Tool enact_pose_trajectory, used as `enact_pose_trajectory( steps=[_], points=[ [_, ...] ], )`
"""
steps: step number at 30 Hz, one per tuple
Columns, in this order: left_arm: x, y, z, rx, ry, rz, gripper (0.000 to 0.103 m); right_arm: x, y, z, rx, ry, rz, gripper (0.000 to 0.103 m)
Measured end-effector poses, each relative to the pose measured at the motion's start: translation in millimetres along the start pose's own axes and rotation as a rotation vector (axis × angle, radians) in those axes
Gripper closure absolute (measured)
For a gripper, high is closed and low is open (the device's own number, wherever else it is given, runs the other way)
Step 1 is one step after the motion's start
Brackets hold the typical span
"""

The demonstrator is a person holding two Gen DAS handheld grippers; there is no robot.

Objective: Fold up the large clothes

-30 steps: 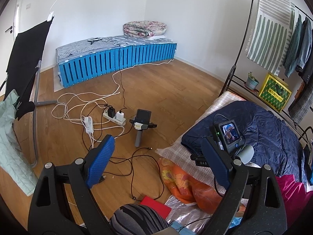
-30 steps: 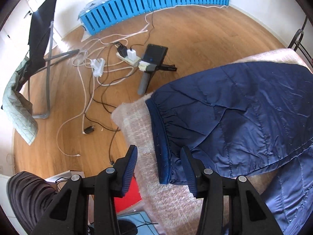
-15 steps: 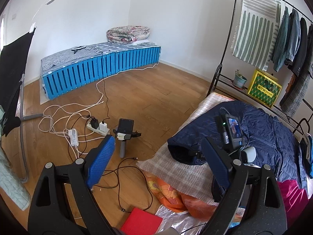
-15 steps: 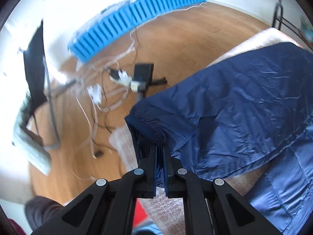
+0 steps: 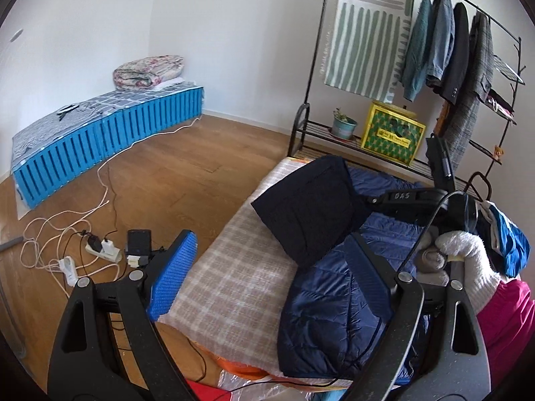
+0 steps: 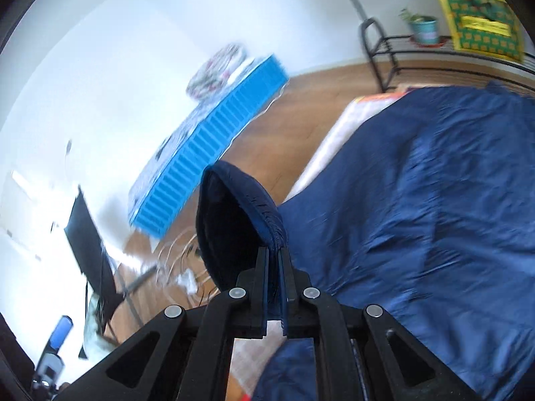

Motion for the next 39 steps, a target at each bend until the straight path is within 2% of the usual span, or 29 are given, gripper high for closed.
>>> enact_pose_trajectory(
  steps=[3, 7, 11, 14, 17, 23, 25, 30, 33, 36, 39],
  points=[
    [36.0, -5.4, 28.1, -0.011, 0.048, 0.046, 0.011, 48.9, -27.3, -34.8, 0.079, 0.047, 0.055, 0.100],
    [78.7, -0.6, 63.8, -0.018, 0.128, 0.064, 0.011, 127.2, -57.7, -80.9, 0.169, 0.161, 0.085, 0.100],
    [106.6, 19.7, 97.5, -0.104, 0.146, 0.125, 0.011, 199.0, -77.7, -110.8, 0.214, 0.303, 0.119, 0.100],
    [116.4, 24.2, 110.8, -0.131, 0.157, 0.134, 0.011, 242.3, -87.9, -123.9, 0.235, 0.375, 0.151, 0.100],
    [119.1, 19.8, 114.6, -0.132, 0.162, 0.127, 0.011, 263.2, -96.7, -133.1, 0.260, 0.415, 0.167, 0.100],
    [116.0, 8.6, 112.1, -0.100, 0.136, 0.123, 0.011, 295.0, -111.0, -182.3, 0.383, 0.532, 0.167, 0.100],
    [117.9, 6.5, 114.0, -0.099, 0.137, 0.121, 0.011, 309.5, -112.9, -191.2, 0.400, 0.559, 0.188, 0.100],
    [129.4, 5.5, 116.9, -0.099, 0.141, 0.145, 0.011, 344.2, -110.9, -196.8, 0.388, 0.652, 0.211, 0.100],
    [134.1, 4.6, 115.2, -0.091, 0.132, 0.166, 0.011, 360.4, -110.1, -192.4, 0.369, 0.641, 0.253, 0.100],
    [135.1, 1.9, 113.9, -0.081, 0.133, 0.163, 0.011, 376.1, -106.7, -188.6, 0.339, 0.676, 0.276, 0.100],
    [134.9, 0.5, 114.3, -0.080, 0.126, 0.158, 0.011, 384.2, -105.1, -187.0, 0.327, 0.687, 0.296, 0.093]
  ],
)
Point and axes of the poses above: each gripper's, at about its wrist camera, not at the fingertips, and z roughly the way its jaws point, x to its right, y to its underside, the point moved 9 cm from there along z, roughly the way its jaws point, and after that the axes turned 10 degrees about z, right-handed, at the moved point
